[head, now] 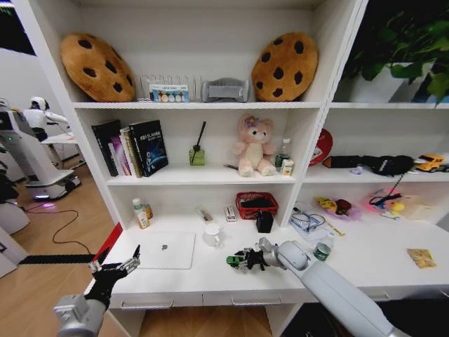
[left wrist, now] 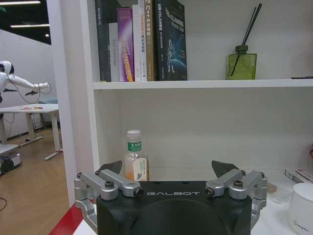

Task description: Organize the objects on the table.

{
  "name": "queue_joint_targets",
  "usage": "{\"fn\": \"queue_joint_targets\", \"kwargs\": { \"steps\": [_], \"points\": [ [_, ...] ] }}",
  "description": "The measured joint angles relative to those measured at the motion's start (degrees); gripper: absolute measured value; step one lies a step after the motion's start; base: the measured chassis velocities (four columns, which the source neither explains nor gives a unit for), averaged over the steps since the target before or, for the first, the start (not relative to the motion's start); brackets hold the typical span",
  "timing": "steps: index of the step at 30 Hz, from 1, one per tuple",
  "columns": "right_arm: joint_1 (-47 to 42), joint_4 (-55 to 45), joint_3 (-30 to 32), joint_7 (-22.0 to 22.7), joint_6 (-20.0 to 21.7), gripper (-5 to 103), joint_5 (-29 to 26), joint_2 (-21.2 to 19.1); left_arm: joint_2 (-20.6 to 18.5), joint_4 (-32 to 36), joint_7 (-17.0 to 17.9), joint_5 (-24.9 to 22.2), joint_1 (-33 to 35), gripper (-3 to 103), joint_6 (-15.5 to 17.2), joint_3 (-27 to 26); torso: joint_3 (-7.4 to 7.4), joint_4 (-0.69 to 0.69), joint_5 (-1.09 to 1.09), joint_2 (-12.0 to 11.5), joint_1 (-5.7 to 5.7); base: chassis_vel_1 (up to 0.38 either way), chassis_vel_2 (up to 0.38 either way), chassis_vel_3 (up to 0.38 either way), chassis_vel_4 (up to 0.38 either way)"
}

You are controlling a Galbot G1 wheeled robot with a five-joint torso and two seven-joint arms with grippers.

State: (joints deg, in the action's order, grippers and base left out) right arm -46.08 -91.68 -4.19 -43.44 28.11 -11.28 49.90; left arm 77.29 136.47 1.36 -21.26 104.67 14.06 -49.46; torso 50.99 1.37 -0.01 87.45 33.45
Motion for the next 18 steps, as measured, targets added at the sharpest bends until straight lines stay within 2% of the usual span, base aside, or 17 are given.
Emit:
{"fn": "queue_joint_targets", "kwargs": {
  "steps": [6, 9, 18],
  "points": [
    [0.26, 0.16, -0.44, -0.05, -0.13, 53, 0.16, 0.09, 0.00, 0.00, 0.00, 0.00, 0.00, 100, 0.00, 0.00, 0.00, -0.01, 0.01, 0.00, 0.00, 0.000, 0.000, 0.000, 0.000],
    [0.30, 0.16, -0.44, -0.07, -0.18, 37, 0.29, -0.05, 0.00, 0.00, 0.00, 0.00, 0.00, 100, 0.00, 0.00, 0.00, -0.02, 0.02, 0.00, 0.00, 0.000, 0.000, 0.000, 0.000],
    [-1.39, -0.90, 1.88, -0.09, -0.24, 34, 0.51, -1.02, 0.00, 0.00, 0.00, 0.00, 0.00, 100, 0.00, 0.00, 0.02, 0.00, 0.02, -0.02, 0.01, 0.000, 0.000, 0.000, 0.000]
  ]
}}
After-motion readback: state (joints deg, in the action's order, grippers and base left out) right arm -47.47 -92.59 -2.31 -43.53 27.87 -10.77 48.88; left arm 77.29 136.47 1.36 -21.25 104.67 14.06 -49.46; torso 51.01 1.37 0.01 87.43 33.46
